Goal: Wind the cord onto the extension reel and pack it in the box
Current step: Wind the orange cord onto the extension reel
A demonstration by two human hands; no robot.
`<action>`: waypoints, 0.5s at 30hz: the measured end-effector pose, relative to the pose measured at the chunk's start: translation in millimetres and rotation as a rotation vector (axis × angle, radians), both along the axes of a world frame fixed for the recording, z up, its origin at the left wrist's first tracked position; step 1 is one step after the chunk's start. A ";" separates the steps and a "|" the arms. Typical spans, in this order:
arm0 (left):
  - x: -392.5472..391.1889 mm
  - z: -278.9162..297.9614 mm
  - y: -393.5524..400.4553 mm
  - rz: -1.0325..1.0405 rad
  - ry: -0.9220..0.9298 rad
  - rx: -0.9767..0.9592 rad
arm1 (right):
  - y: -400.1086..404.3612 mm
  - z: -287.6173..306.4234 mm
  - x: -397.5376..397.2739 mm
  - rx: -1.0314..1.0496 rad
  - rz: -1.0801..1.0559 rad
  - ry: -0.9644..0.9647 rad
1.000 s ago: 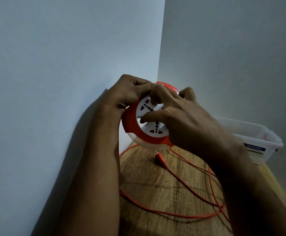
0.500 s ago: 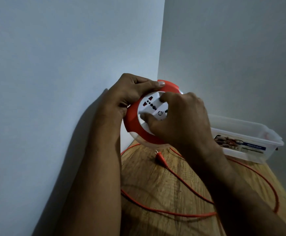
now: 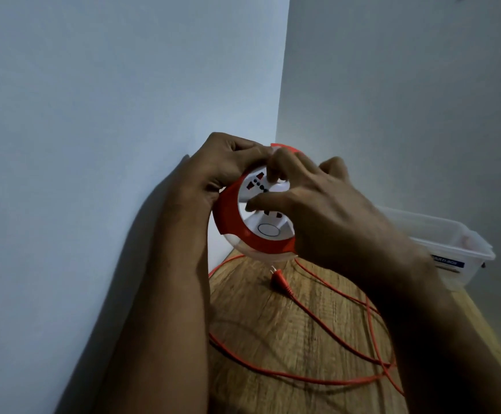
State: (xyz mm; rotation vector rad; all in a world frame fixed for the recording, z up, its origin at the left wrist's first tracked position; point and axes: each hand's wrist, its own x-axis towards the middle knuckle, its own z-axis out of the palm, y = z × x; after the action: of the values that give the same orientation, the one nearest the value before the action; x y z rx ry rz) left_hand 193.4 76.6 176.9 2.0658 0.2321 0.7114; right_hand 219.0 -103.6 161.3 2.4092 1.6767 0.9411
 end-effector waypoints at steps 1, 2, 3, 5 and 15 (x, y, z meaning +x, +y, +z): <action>0.3 -0.4 0.4 0.002 0.002 0.000 | 1.0 -1.3 0.5 0.002 0.007 -0.015; 0.7 -0.8 0.9 0.006 0.002 0.002 | 2.3 -3.0 1.7 0.006 0.016 -0.027; 1.1 -0.9 1.6 0.010 0.001 0.002 | 4.1 -4.7 3.6 0.014 0.025 -0.034; 1.6 -0.8 1.9 0.015 0.002 -0.005 | 8.0 -8.4 9.2 0.041 0.046 -0.042; -1.3 1.1 -9.9 -0.008 -0.009 -0.086 | 19.1 -21.5 13.7 0.590 0.040 0.107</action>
State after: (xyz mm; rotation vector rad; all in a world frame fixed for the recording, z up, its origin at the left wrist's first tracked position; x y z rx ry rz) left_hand 192.1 66.8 177.9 1.9807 0.2453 0.6937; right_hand 232.7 -84.5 139.8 2.8245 1.6629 1.5190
